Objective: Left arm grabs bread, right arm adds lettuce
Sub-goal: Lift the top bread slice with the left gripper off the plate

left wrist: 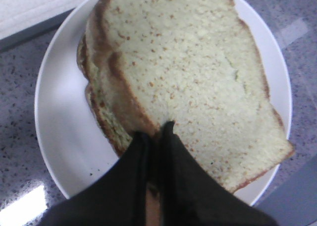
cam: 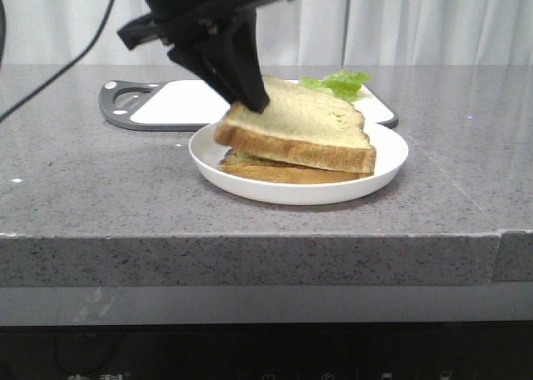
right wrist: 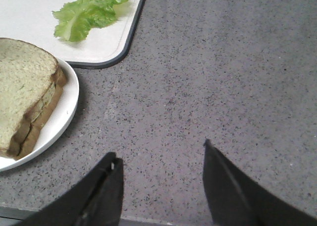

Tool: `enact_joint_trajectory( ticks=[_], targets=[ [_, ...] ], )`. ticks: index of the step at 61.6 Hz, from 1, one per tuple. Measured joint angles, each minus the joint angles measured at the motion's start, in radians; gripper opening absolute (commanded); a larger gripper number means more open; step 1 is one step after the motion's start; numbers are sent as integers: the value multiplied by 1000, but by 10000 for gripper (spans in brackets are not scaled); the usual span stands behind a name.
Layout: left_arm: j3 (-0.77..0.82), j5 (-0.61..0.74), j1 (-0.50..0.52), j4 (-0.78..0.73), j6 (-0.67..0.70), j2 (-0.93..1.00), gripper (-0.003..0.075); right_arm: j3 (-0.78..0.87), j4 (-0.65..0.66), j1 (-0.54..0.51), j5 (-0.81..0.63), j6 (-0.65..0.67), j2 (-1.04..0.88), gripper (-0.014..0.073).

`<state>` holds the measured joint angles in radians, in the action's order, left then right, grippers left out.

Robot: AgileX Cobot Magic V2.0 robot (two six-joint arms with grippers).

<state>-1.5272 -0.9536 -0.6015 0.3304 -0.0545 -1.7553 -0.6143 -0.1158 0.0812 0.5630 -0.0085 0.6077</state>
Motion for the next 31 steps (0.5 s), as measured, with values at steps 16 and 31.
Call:
enact_joint_trajectory(
  ticks=[16, 31],
  targets=[
    [2, -40, 0, -51, 0, 156, -20, 0, -51, 0, -54, 0, 46, 395],
    [87, -40, 0, -92, 0, 341, -20, -104, -83, 17, -20, -3, 200, 395]
  ],
)
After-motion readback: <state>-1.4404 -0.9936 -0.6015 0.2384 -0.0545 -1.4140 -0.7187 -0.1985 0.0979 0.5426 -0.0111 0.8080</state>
